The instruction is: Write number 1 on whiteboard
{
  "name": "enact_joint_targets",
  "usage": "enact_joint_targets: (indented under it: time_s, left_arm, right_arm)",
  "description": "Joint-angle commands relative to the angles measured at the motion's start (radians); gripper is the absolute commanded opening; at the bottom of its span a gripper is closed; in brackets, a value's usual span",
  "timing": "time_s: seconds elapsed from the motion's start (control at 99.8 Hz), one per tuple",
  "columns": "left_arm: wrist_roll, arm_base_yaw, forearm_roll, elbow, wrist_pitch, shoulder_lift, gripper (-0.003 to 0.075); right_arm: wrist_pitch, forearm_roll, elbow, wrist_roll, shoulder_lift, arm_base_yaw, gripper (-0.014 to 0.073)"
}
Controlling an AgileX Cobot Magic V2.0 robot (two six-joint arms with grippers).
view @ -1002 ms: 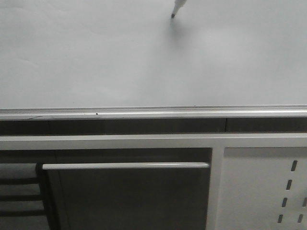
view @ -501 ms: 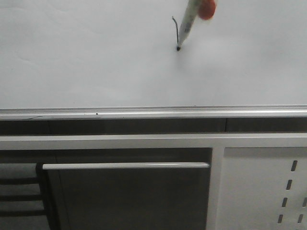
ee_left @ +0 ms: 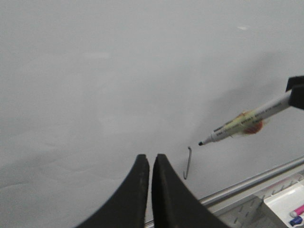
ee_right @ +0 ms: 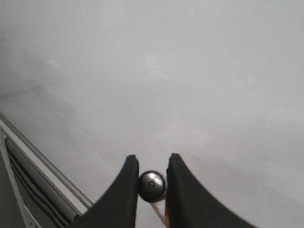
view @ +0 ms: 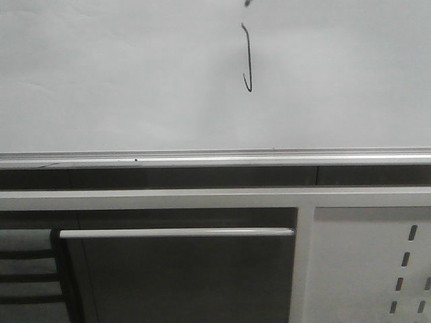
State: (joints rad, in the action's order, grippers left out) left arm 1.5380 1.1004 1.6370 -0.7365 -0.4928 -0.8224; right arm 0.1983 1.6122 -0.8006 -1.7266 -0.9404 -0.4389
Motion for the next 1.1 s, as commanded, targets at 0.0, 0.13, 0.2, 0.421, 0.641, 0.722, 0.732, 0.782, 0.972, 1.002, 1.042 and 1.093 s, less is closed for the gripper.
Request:
enact_joint_targets:
  time_s: [0.0,0.13,0.2,0.421,0.641,0.722,0.732,0.782,0.972,1.002,1.042,1.093]
  left_arm:
    - [0.001,0.006,-0.060,-0.027,0.094,-0.011,-0.0018]
    - [0.001,0.006,-0.061,-0.027,0.182,-0.042,0.0045]
    - [0.001,0.006,-0.061,-0.027,0.224,-0.058,0.0116]
    - [0.001,0.006,-0.061,-0.027,0.363,-0.106,0.0315]
    - [0.001,0.006,-0.097,-0.027,0.486,-0.210,0.0325]
    - [0.001,0.008,-0.106,-0.027,0.498,-0.236,0.0325]
    - [0.001,0.008,-0.108,-0.027,0.499,-0.239,0.0325]
    - [0.001,0.008,-0.116,-0.027,0.508,-0.247,0.0325]
    - [0.001,0.008,-0.139,-0.027,0.516,-0.258,0.0325]
    - [0.001,0.008,-0.146,-0.027,0.506,-0.258,0.0325]
    - [0.001,0.008,-0.149,-0.027,0.499,-0.258,0.0324]
    - [0.001,0.008,-0.157,-0.027,0.485,-0.258,0.0324]
  right_arm:
    - [0.031,0.028,-0.033,0.061,0.058,0.001,-0.0064]
    - [0.122,-0.044,-0.033,0.180,0.075,0.001,-0.0064]
    - [0.196,-0.174,-0.033,0.318,0.073,0.001,-0.0064]
    - [0.379,-0.405,-0.035,0.545,0.051,0.001,-0.0063]
    - [0.446,-0.407,-0.035,0.571,0.051,0.001,-0.0064]
    - [0.448,-0.407,-0.035,0.571,0.051,0.001,-0.0064]
    - [0.448,-0.407,-0.035,0.571,0.051,0.001,-0.0064]
    - [0.448,-0.407,-0.035,0.571,0.051,0.001,-0.0064]
    - [0.465,-0.407,-0.035,0.571,0.051,0.001,-0.0064]
    - [0.465,-0.407,-0.035,0.571,0.051,0.001,-0.0064]
    - [0.465,-0.407,-0.035,0.571,0.051,0.001,-0.0064]
    - [0.465,-0.407,-0.035,0.571,0.051,0.001,-0.0064]
